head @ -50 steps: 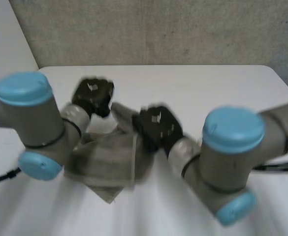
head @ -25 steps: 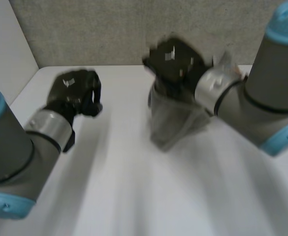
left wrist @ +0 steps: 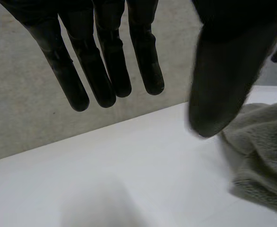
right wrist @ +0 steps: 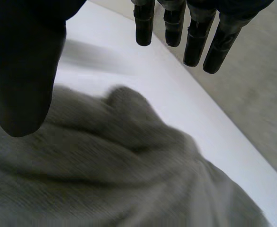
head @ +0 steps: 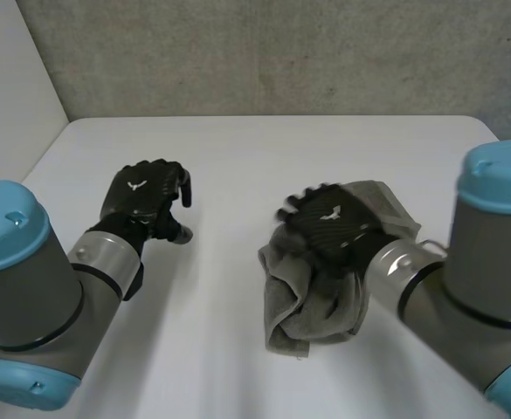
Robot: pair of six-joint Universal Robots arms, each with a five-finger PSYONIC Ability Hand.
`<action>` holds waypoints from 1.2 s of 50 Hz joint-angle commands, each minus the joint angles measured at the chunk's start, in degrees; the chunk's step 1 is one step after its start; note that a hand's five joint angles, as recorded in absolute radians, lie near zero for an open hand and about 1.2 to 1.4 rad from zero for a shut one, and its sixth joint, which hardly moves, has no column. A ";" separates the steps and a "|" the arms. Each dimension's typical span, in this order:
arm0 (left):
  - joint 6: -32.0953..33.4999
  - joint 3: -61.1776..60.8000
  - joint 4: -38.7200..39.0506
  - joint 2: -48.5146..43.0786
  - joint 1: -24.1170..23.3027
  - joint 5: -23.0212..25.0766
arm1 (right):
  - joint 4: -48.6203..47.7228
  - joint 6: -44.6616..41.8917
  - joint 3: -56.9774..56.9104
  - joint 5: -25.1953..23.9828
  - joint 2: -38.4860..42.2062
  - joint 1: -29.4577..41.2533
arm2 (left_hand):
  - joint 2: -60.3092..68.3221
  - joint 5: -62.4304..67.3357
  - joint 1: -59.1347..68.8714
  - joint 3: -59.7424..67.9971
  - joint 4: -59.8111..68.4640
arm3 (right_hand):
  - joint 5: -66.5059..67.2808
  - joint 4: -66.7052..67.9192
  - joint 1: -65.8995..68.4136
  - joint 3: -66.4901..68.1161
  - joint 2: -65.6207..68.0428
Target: Fold the towel.
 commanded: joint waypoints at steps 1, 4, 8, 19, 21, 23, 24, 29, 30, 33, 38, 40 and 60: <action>0.15 1.00 0.07 -2.13 -6.01 0.32 | -5.31 0.15 6.26 0.19 -1.82 -8.91 | -2.31 -0.93 -1.69 -2.69 -2.42 | -3.21 -4.64 -3.31 -4.11 -4.24; 0.06 1.79 0.07 -4.50 -7.95 0.32 | -8.30 0.07 9.25 0.01 -1.82 -11.46 | -3.81 -2.44 -3.19 -4.19 -3.92 | -3.21 -4.64 -3.31 -4.11 -4.24; -0.20 3.55 -0.02 -8.89 -11.11 -0.03 | -12.07 -0.11 12.67 -2.00 -1.73 -14.71 | -9.70 -8.33 -9.09 -10.08 -9.81 | -3.21 -4.64 -3.31 -4.11 -4.24; -1.96 4.96 -0.02 -16.20 -15.25 -0.20 | -16.03 0.07 14.87 -7.90 2.47 -17.88 | -11.22 -9.85 -10.61 -11.61 -11.33 | 7.97 6.53 7.86 7.07 6.94; -3.53 5.31 -0.02 -17.34 -15.86 -0.20 | -16.82 0.07 14.87 -7.90 3.18 -17.62 | -11.22 -9.85 -10.61 -11.61 -11.33 | 8.48 7.04 8.37 7.58 7.45; -4.24 5.66 -0.02 -17.78 -16.13 -0.20 | -17.71 0.07 14.87 -7.81 3.80 -17.44 | -11.06 -9.69 -10.44 -11.44 -11.17 | 8.99 7.55 8.88 8.09 7.96; -4.85 6.01 -0.02 -18.22 -16.39 -0.20 | -18.40 -0.11 14.87 -7.72 4.33 -17.27 | -11.05 -9.68 -10.44 -11.44 -11.16 | 9.15 7.72 9.05 8.25 8.12; -5.56 7.51 0.07 -19.54 -17.01 -0.38 | -19.11 -0.11 14.87 -7.55 5.91 -17.18 | -11.05 -9.68 -10.44 -11.44 -11.16 | 9.15 7.72 9.05 8.25 8.13; -5.56 7.51 0.07 -19.54 -17.01 -0.38 | -19.11 -0.11 14.87 -7.46 6.09 -17.09 | -11.05 -9.68 -10.44 -11.44 -11.16 | 9.32 7.89 9.22 8.42 8.29; -6.09 9.44 0.07 -21.21 -17.36 -0.64 | -19.20 -0.11 15.05 -7.46 6.18 -17.09 | -11.05 -9.68 -10.44 -11.44 -11.16 | 9.32 7.89 9.22 8.42 8.29; -7.84 10.50 0.07 -22.35 -17.45 -0.64 | -20.60 -0.02 15.58 -7.46 6.09 -17.18 | -11.05 -9.68 -10.44 -11.44 -11.16 | 11.49 10.06 11.39 10.59 10.47; -8.89 10.67 -0.02 -22.53 -17.45 -0.64 | -21.66 -0.02 15.93 -7.46 6.09 -17.18 | -11.05 -9.68 -10.44 -11.44 -11.16 | 14.70 13.27 14.60 13.81 13.68; -16.46 9.45 -1.51 -19.90 -17.80 0.15 | -30.53 -0.02 18.74 -6.75 9.08 -14.02 | -17.77 -16.40 -17.16 -18.16 -17.88 | 17.57 16.13 17.46 16.67 16.54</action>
